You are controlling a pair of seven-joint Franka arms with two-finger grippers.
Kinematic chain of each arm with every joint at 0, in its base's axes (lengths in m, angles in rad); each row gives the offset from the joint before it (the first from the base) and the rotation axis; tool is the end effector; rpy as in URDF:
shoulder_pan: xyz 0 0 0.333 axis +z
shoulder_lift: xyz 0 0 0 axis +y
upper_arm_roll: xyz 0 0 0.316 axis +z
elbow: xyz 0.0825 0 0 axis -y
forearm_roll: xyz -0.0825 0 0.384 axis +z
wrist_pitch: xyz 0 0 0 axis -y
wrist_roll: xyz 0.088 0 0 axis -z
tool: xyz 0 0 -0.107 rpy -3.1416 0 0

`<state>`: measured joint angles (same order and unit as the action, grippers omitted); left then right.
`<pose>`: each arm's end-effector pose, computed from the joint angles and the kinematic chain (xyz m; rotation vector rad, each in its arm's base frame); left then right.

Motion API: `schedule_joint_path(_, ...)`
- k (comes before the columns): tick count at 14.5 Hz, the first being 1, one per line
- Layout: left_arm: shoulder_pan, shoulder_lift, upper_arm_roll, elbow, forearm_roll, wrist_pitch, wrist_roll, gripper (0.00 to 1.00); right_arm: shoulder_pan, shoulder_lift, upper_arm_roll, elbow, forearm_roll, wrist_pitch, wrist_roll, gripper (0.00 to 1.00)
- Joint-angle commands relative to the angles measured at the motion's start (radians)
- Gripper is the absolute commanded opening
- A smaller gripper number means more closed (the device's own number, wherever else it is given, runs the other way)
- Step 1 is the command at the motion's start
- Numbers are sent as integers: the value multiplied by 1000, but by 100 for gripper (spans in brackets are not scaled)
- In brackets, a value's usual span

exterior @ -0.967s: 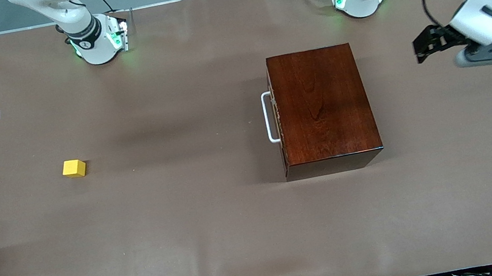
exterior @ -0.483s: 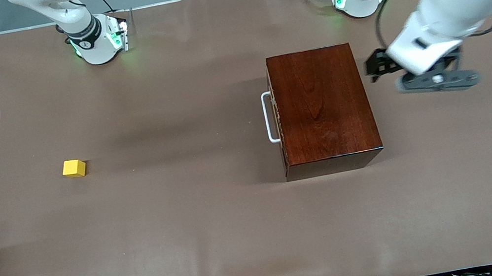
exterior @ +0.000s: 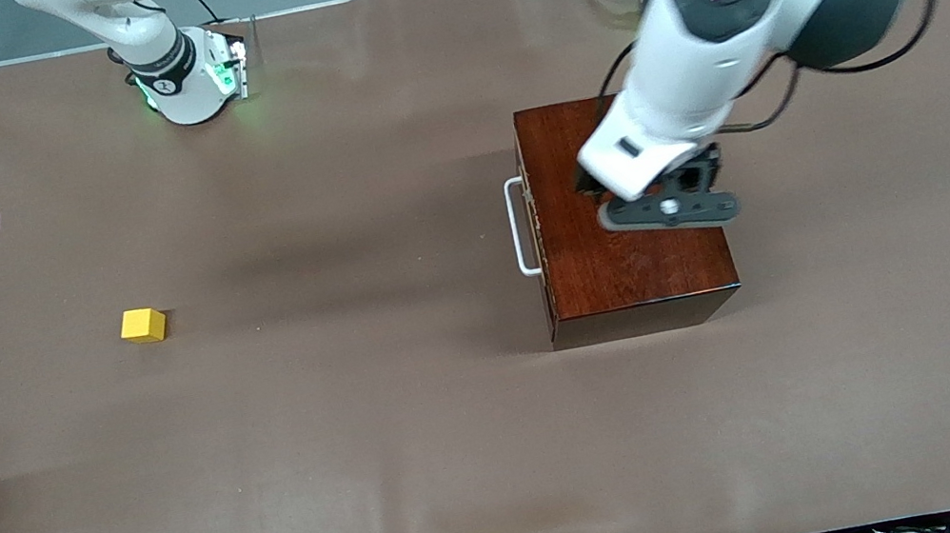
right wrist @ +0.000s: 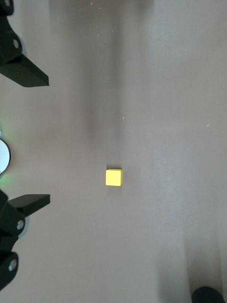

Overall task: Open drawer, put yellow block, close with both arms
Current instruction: 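Move the left gripper over the box to the white drawer handle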

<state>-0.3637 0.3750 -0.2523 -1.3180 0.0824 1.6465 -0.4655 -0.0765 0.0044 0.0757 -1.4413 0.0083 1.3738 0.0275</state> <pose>0.5635 -0.3533 0.5269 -3.1234 0.2236 0.0551 0.5347 0.0005 0.6654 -3.1317 0.0422 0.1128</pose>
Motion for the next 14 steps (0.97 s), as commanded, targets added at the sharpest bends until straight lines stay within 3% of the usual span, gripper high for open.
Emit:
schedule_joint_path(1, -104, 116, 31, 121, 52, 2, -109, 100, -16, 3, 9, 12, 13, -12, -4, 100)
schedule_joint_path(8, -421, 246, 246, 161, 66, 88, -405, 100, -16, 3, 9, 12, 13, -12, -4, 100)
schedule_joint_path(10, -463, 277, 262, 167, 65, 98, -503, 100, -16, 3, 9, 12, 13, -12, -4, 100)
schedule_joint_path(14, -517, 329, 271, 166, 68, 144, -519, 100, -16, 3, 9, 12, 13, -12, -4, 100)
